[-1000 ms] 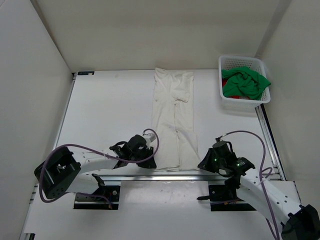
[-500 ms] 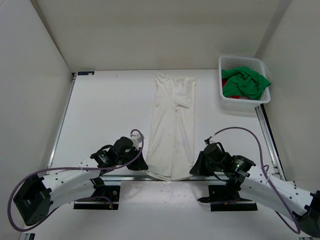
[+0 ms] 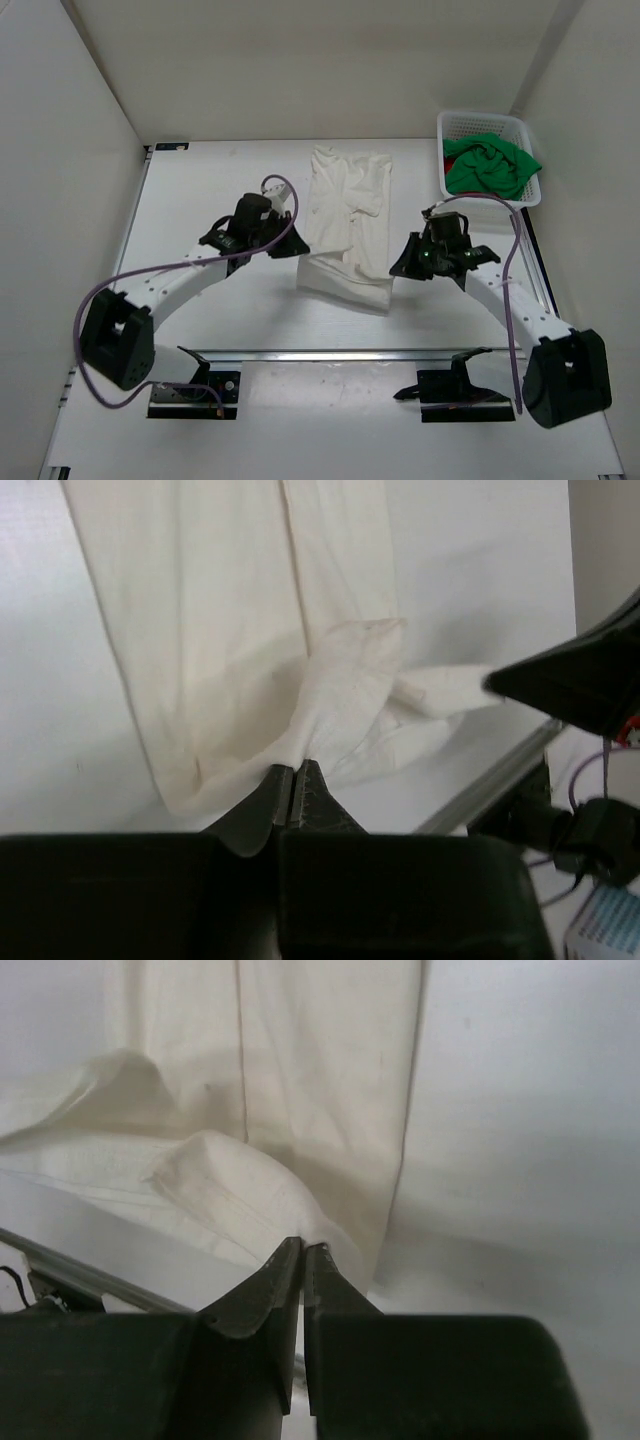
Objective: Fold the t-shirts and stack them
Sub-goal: Grab the bottom of the folded rectangular tshirt with both arms, then fold the folded rectangular tshirt in 1/3 of the way
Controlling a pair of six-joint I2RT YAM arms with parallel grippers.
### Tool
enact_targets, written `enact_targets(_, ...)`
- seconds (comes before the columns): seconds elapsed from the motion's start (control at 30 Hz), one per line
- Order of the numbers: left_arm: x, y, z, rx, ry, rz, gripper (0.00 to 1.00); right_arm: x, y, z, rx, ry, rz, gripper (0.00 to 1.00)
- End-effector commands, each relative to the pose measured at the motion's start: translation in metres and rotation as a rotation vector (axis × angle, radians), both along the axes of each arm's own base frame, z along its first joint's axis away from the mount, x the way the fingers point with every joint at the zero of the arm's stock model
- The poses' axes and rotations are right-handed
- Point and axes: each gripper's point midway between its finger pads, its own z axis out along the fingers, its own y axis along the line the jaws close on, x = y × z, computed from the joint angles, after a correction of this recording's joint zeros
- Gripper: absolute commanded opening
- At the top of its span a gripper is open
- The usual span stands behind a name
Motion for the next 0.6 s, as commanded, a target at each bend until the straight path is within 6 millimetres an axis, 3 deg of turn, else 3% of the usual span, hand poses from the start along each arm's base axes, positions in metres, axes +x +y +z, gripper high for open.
enact_targets(0.0,0.049,-0.006,0.011,0.023,-0.08,0.03,0.0,0.057,0.003,0.033,-0.006,-0.175,0.032,0.0)
enact_targets(0.07,0.074,-0.006,-0.007,0.05,-0.034,0.058,0.0,0.079,0.0,0.036,-0.015,-0.186,0.02,0.0)
enact_targets(0.1,0.087,-0.009,0.002,0.04,-0.06,0.066,0.0,0.09,0.0,0.033,-0.022,-0.179,0.029,0.0)
enact_targets(0.13,0.099,-0.009,-0.005,0.052,-0.041,0.078,0.0,0.101,-0.001,0.027,-0.039,-0.169,0.016,0.0)
enact_targets(0.17,0.107,-0.007,-0.015,0.065,-0.021,0.09,0.0,0.112,-0.004,0.034,-0.03,-0.186,0.006,0.0)
enact_targets(0.2,0.115,-0.009,-0.006,0.06,-0.04,0.093,0.0,0.121,-0.004,0.03,-0.033,-0.18,0.009,0.0)
enact_targets(0.27,0.135,-0.008,-0.017,0.09,-0.03,0.114,0.0,0.136,-0.006,0.018,-0.02,-0.157,0.0,0.0)
enact_targets(0.4,0.161,-0.002,-0.04,0.097,0.004,0.159,0.0,0.165,-0.011,0.007,-0.008,-0.161,-0.016,0.0)
enact_targets(0.47,0.172,-0.005,-0.041,0.075,0.002,0.173,0.0,0.173,-0.012,-0.01,0.004,-0.126,-0.01,0.0)
enact_targets(0.57,0.184,-0.013,-0.049,0.048,0.009,0.166,0.0,0.189,-0.016,-0.019,0.013,-0.119,-0.02,0.0)
